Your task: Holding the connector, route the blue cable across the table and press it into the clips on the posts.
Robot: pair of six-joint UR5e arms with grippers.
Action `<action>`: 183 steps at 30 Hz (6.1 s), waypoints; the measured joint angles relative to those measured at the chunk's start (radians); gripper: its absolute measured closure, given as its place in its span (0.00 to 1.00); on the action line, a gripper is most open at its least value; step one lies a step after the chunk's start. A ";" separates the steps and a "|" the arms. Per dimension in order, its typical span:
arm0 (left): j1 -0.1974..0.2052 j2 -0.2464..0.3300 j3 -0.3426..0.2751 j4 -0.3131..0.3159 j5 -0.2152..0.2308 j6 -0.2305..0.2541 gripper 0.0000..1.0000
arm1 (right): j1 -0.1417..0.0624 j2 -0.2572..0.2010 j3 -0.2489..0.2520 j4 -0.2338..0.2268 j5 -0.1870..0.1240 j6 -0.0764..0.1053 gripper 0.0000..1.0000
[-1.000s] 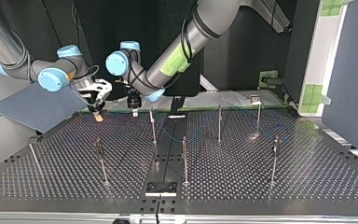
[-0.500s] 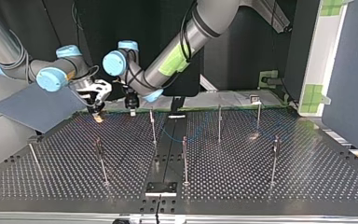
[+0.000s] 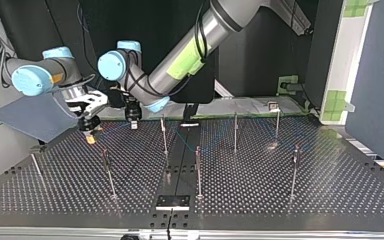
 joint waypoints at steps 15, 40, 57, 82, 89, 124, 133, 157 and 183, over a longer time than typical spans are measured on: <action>-0.018 0.097 -0.002 -0.044 -0.083 -0.012 1.00 | 0.007 -0.114 -0.021 0.054 -0.015 0.001 1.00; -0.018 0.171 -0.002 -0.061 -0.089 -0.007 1.00 | 0.002 -0.176 -0.047 0.105 -0.016 0.006 1.00; 0.001 0.179 0.016 0.016 -0.048 0.047 1.00 | 0.005 -0.179 -0.077 0.118 -0.047 0.011 1.00; 0.089 0.176 0.013 0.133 0.080 0.102 1.00 | -0.002 -0.169 -0.098 0.104 -0.055 0.014 1.00; 0.094 0.176 -0.003 0.132 0.091 0.098 1.00 | -0.007 -0.166 -0.100 0.102 -0.055 0.016 1.00; 0.061 0.229 -0.056 -0.054 0.136 0.014 0.00 | -0.009 -0.162 -0.099 0.105 -0.055 0.012 1.00; 0.029 0.322 -0.149 0.029 0.195 0.031 0.00 | -0.009 -0.162 -0.099 0.107 -0.055 0.010 1.00; 0.027 0.569 -0.395 0.276 0.127 0.031 0.00 | 0.002 -0.159 -0.097 0.108 -0.054 0.002 1.00; 0.033 0.643 -0.668 0.549 0.108 -0.086 0.00 | 0.011 -0.157 -0.096 0.113 -0.043 -0.002 1.00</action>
